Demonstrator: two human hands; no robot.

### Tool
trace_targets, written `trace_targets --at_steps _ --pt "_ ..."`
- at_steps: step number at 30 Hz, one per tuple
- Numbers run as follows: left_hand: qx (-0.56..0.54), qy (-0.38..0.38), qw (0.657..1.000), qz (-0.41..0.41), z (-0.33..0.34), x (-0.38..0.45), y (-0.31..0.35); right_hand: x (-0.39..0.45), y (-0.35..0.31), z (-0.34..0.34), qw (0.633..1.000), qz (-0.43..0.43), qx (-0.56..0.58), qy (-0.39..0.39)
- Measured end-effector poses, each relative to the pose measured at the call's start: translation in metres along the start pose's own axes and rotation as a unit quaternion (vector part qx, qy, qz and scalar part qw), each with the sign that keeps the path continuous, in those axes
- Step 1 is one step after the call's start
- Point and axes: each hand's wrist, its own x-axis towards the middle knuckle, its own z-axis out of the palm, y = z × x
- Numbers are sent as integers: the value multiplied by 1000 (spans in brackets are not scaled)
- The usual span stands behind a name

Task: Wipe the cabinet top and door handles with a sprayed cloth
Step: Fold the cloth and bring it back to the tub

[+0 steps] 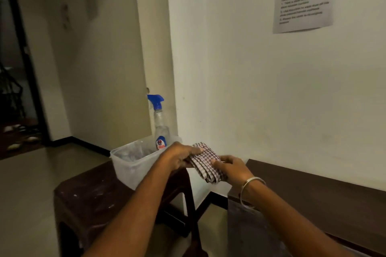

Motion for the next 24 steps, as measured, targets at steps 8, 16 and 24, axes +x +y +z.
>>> trace_targets --at_steps 8,16,24 --pt "74 97 992 -39 -113 -16 51 37 -64 103 997 -17 -16 -80" --pt "92 143 979 -114 -171 8 40 87 -85 170 969 -64 -227 -77" --pt "247 192 941 -129 -181 27 21 108 -68 195 892 -123 -420 -110"
